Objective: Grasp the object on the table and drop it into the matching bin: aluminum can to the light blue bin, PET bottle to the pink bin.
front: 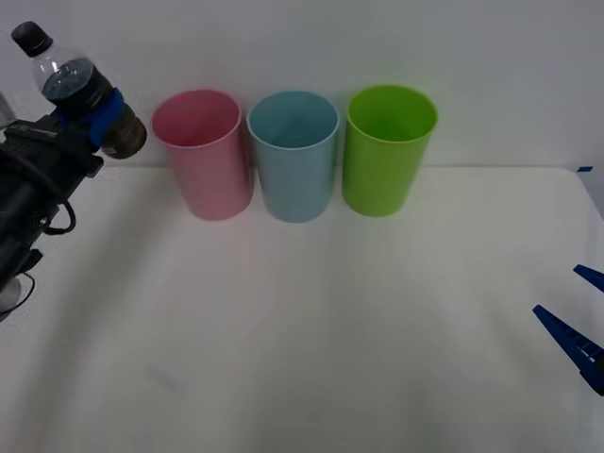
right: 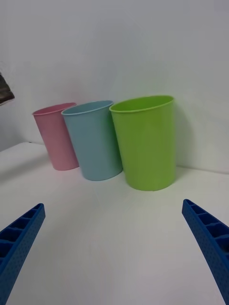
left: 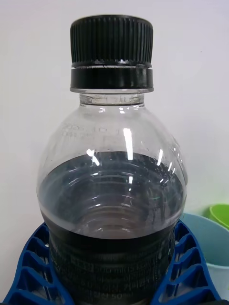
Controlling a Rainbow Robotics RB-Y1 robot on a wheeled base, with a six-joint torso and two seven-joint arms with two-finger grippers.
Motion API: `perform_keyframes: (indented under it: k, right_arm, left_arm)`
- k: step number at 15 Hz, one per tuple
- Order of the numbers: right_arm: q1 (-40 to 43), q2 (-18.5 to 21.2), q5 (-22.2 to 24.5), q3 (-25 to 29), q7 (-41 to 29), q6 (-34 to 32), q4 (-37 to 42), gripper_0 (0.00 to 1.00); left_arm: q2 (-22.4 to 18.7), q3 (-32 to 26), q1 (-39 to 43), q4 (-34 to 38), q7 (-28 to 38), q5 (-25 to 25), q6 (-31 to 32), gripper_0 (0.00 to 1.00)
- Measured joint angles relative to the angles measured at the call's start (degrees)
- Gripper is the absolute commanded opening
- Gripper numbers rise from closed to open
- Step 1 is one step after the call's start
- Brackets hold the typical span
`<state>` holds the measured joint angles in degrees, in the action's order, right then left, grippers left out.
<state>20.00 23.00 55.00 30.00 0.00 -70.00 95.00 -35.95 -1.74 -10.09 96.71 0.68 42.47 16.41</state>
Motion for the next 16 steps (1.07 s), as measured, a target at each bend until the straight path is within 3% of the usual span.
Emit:
perform_keyframes:
  k: [8, 13, 16]
  right_arm:
    - [0.0, 0.0, 0.0, 0.0, 0.0, 0.0, 0.0, 1.0]
    - [0.0, 0.0, 0.0, 0.0, 0.0, 0.0, 0.0, 1.0]
    - [0.0, 0.0, 0.0, 0.0, 0.0, 0.0, 0.0, 1.0]
  left_arm:
    - [1.73, 10.4, -22.85, -22.31, -2.29, 3.21, -0.81, 0.0]
    - [6.21, 10.35, -27.61, -27.55, -3.07, 8.15, -1.09, 0.0]
    - [6.82, 10.3, -28.28, -28.15, -3.45, 9.15, -1.11, 0.06]
